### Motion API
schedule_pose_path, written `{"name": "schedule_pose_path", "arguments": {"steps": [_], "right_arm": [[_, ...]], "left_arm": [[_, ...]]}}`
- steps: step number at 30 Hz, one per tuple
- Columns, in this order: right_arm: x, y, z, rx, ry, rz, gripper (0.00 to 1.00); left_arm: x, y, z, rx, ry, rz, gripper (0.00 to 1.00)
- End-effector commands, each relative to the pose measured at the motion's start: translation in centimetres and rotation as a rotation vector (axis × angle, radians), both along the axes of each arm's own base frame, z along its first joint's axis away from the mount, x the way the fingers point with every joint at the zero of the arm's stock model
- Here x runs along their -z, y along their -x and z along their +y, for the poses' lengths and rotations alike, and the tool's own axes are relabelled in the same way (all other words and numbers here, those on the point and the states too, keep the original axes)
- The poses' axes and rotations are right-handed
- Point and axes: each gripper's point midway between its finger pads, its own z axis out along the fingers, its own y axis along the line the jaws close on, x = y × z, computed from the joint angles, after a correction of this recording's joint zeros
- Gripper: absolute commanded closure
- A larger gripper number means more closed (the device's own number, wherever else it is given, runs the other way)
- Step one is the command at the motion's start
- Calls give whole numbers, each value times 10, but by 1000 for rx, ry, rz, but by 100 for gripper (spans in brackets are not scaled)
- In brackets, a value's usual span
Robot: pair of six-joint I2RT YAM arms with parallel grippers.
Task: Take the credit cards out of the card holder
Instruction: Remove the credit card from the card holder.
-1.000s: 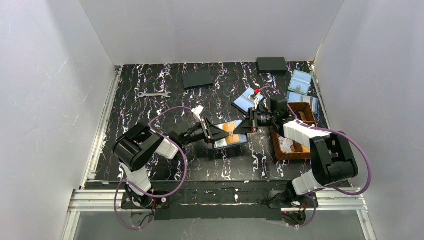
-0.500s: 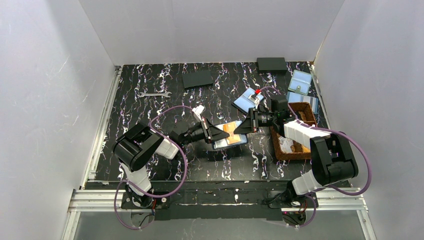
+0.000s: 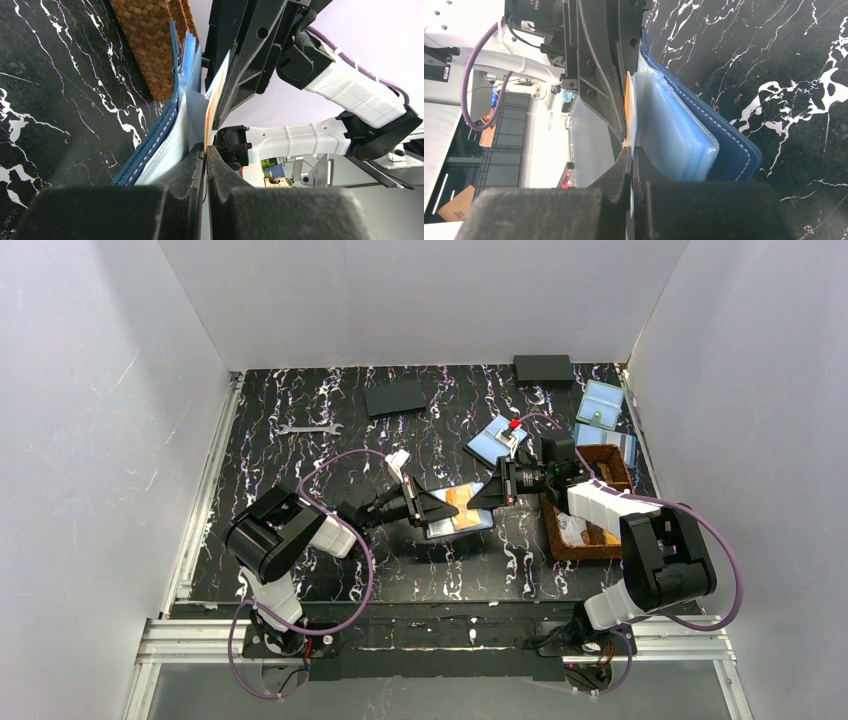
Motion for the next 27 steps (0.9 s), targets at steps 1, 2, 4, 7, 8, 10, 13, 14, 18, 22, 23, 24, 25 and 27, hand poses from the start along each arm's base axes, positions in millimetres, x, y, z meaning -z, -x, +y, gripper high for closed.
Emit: {"name": "schedule_pose_path", "arguments": {"steps": [1, 2, 4, 7, 8, 10, 13, 14, 18, 22, 23, 24, 25, 27], "right_arm": [[-13, 5, 0, -35, -38, -58, 99], [-12, 5, -1, -35, -39, -56, 99], [-13, 5, -1, -37, -40, -57, 99], [-12, 6, 0, -38, -41, -53, 99], [-13, 6, 0, -39, -42, -55, 99], [-12, 6, 0, -39, -41, -52, 99], [-12, 6, -1, -40, -41, -52, 99], [-12, 6, -1, -39, -41, -51, 99], [-12, 6, 0, -36, -39, -51, 99], [-10, 6, -1, -36, -37, -47, 99], [-10, 6, -1, -35, -37, -45, 99], [-9, 6, -1, -36, -37, -45, 99], [-9, 5, 0, -35, -36, -43, 99], [-8, 5, -1, -35, -35, -39, 99]], "left_arm": [[-29, 3, 3, 25, 52, -99, 94], [-30, 4, 3, 25, 53, -100, 91], [-32, 4, 4, 24, 55, -106, 85], [-33, 4, 5, 25, 57, -111, 81], [-34, 4, 5, 23, 58, -110, 81], [-33, 3, 6, 18, 58, -106, 80], [-32, 2, 7, 17, 59, -98, 84], [-32, 2, 7, 18, 60, -95, 86], [-32, 1, 9, 9, 61, -90, 90], [-33, 2, 11, 9, 62, -94, 91], [-34, 2, 10, 12, 64, -98, 92], [-35, 3, 10, 16, 65, -102, 93], [-35, 3, 10, 19, 66, -103, 95], [-37, 4, 10, 25, 68, -109, 100]]}}
